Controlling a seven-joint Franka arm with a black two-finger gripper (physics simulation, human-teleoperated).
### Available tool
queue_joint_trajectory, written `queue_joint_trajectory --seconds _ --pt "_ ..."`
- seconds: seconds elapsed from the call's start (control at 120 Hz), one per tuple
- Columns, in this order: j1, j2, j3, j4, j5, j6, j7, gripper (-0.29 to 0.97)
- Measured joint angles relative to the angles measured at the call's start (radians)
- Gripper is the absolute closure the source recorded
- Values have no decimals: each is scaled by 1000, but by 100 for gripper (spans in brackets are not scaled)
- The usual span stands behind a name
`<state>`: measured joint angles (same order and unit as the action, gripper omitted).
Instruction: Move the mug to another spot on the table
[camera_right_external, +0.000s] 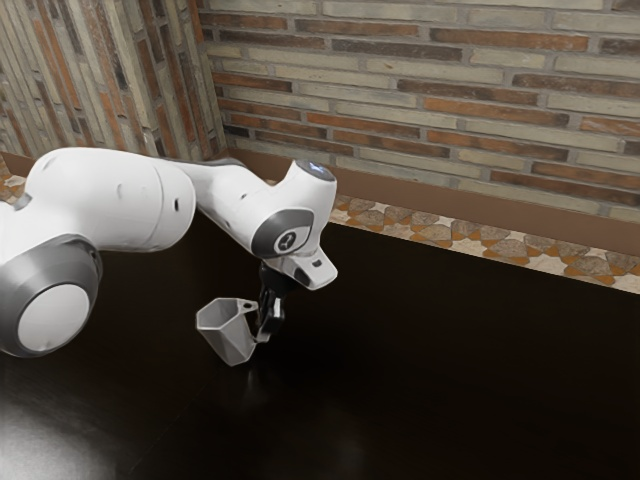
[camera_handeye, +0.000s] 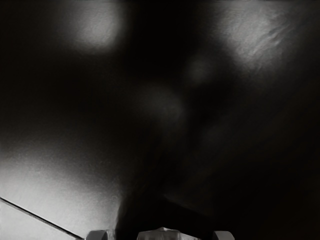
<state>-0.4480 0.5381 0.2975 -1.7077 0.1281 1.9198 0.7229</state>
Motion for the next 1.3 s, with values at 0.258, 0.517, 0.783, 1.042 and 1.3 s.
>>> queue_joint_trajectory --seconds 0.258,0.517,0.783,1.042,1.3 --pt "0 1 -1 3 -2 7 -1 14" --pt "2 1 -2 6 -22 23 -2 4" --pt "6 1 -2 32 -63 61 -2 1" --pt "3 -127 -2 89 -110 70 -6 0" --pt "237 -408 -44 118 -186 -91 -228 0"
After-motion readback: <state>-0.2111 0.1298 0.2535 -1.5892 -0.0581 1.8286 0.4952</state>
